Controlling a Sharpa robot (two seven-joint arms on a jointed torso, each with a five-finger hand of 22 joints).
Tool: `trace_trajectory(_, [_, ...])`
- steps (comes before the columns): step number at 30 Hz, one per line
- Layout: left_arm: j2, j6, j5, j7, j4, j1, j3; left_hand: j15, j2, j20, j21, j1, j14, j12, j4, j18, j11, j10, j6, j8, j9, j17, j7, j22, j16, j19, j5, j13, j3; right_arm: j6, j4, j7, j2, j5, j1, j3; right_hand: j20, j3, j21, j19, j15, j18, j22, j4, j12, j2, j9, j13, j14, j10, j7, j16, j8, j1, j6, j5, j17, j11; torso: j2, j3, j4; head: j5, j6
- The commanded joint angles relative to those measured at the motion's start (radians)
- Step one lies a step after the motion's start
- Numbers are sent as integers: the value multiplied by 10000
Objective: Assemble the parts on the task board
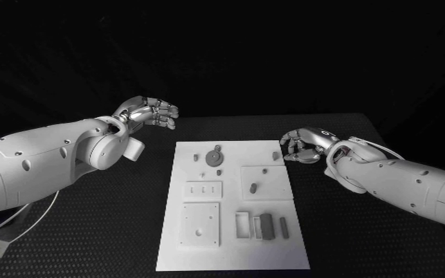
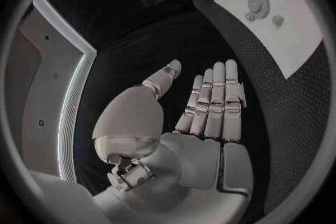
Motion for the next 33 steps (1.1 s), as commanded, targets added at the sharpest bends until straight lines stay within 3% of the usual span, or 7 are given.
trace_trajectory(1, [15,151,-109,101,-21,3,-8,-25,-54,-24,-45,32,64,-49,-35,88,-5,41,14,-19,-6,10,190,10,-42,40,-29,15,0,439,-89,312,52,-204,-69,1,19,-68,-43,-17,-18,78,18,7,-52,-98,-4,-18,-81,-30,51,5,56,22,80,13,-3,57,6,-8,20,-6,-52])
trace_trajectory(2, [13,108,-109,74,-23,2,-8,-25,-55,-24,-45,30,65,-49,-34,88,-5,41,13,-19,-6,11,191,10,-42,40,-30,15,-1,416,-97,309,72,-204,-100,-1,19,-69,-44,-17,-18,77,19,6,-56,-97,-3,-22,-82,-28,50,6,58,24,81,13,-3,57,7,-2,14,-1,-60])
trace_trajectory(4, [23,77,-110,60,-45,0,-10,-26,-72,-27,-47,13,72,-61,-25,90,1,28,-40,-54,-18,19,217,15,-49,48,-29,14,-13,413,-91,309,95,-210,-156,-2,21,-71,-44,-13,-21,77,22,15,-64,-71,-2,-37,-82,-15,52,10,64,25,84,14,-2,55,-5,-28,1,6,-77])
trace_trajectory(8, [40,95,-121,61,-68,-5,-14,-29,-77,-29,-50,8,79,-72,-16,91,7,16,-83,-81,-27,27,237,20,-54,54,-27,12,-15,419,-138,324,184,-186,-192,-2,22,-78,-42,-5,-21,78,27,24,-75,-49,-2,-54,-77,-2,57,18,70,20,85,13,0,55,-5,-14,7,19,-87])
trace_trajectory(16, [70,98,-142,0,-61,-15,-18,-29,-71,-28,-52,3,82,-76,-8,91,8,13,-88,-85,-27,30,242,22,-57,56,-27,12,-15,353,-328,363,428,-73,-319,-1,18,-99,-33,27,-19,78,38,52,-95,-8,-5,-91,-54,31,70,41,78,0,79,12,5,59,-2,-44,23,40,-147])
trace_trajectory(23, [82,124,-144,-39,-68,-17,-22,-30,-63,-28,-54,-6,84,-79,4,90,10,10,-97,-91,-28,34,247,24,-60,58,-27,12,-15,345,-359,377,467,14,-351,0,6,-115,-22,69,-14,77,49,94,-112,59,-8,-127,-20,65,83,66,88,-26,79,13,9,66,-12,-64,38,47,-196])
trace_trajectory(33, [68,160,-144,-74,-15,-17,-23,-29,-62,-28,-57,-17,86,-82,15,89,12,9,-101,-94,-28,38,250,25,-65,59,-27,13,-17,340,-577,380,582,29,-365,0,-10,-123,-20,101,-12,77,60,134,-127,171,-11,-168,10,106,91,89,104,-42,89,14,11,68,-19,-64,28,66,-223])
